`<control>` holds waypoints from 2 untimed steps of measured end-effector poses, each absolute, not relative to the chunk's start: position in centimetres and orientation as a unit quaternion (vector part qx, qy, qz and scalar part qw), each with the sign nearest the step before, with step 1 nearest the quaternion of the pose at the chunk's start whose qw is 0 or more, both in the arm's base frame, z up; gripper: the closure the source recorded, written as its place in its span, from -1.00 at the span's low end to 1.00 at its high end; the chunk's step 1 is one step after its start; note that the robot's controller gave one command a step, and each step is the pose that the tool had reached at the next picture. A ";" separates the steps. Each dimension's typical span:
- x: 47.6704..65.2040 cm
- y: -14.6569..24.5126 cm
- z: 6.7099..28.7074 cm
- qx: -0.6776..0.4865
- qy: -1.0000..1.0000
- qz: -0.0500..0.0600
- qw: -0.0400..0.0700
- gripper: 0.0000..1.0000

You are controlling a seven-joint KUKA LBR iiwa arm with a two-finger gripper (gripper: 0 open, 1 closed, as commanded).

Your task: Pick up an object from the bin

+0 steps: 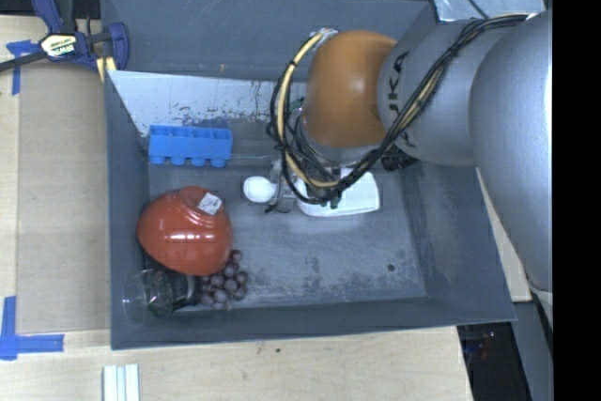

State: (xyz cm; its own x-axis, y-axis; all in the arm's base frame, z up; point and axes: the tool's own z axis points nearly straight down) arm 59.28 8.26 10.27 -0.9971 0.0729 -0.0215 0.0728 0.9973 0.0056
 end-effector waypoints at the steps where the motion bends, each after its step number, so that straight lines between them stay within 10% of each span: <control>1: 59.3 8.3 10.3 0.037 0.999 0.002 0.011 1.00; 2: 58.7 8.9 21.1 0.040 0.999 0.003 0.013 1.00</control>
Offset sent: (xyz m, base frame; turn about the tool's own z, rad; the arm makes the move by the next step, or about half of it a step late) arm -0.0064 0.0071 0.1080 0.0090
